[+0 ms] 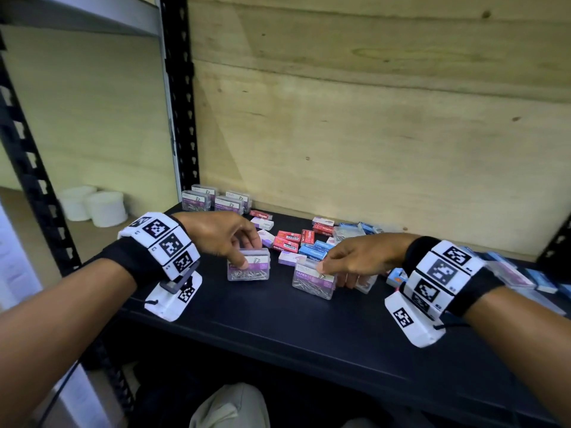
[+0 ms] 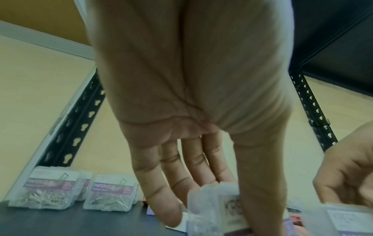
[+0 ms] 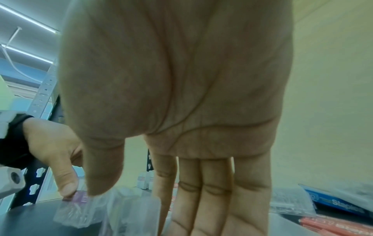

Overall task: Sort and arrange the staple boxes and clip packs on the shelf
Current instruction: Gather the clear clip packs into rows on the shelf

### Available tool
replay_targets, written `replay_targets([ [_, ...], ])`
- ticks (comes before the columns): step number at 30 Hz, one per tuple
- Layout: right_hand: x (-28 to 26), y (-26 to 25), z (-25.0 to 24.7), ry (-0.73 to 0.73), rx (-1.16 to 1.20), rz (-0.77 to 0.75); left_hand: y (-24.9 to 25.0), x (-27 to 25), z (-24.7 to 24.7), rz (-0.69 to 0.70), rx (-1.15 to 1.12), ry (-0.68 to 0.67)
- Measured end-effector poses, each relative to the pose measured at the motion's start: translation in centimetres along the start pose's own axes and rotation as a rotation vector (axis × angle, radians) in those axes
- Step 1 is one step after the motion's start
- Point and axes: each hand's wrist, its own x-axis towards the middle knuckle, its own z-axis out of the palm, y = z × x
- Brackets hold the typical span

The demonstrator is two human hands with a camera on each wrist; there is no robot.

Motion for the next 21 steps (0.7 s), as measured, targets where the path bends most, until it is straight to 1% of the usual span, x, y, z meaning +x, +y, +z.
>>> replay_targets([
  [4, 0.6, -0.5, -0.3, 0.057, -0.192, -0.065, -1.6, -0.4, -1.7, -0.031, 0.072, 0.028],
  [6, 1.4, -1.1, -0.4, 0.072, -0.225, -0.08, -2.6, -0.5, -2.8, -0.064, 0.097, 0.041],
  [11, 4.1, -4.7, -0.5, 0.131, -0.307, -0.147, -6.1, -0.4, -5.5, -0.176, 0.156, 0.084],
  [13, 6.0, -6.3, -0.7, 0.162, -0.361, -0.176, -7.7, -0.3, -6.5, -0.237, 0.172, 0.088],
  [16, 9.1, -8.7, -1.3, 0.167, -0.416, -0.2, -10.0, 0.1, -8.1, -0.302, 0.223, 0.07],
  [21, 14.2, -12.2, -3.0, 0.166, -0.449, -0.224, -13.2, 1.5, -10.9, -0.363, 0.316, 0.054],
])
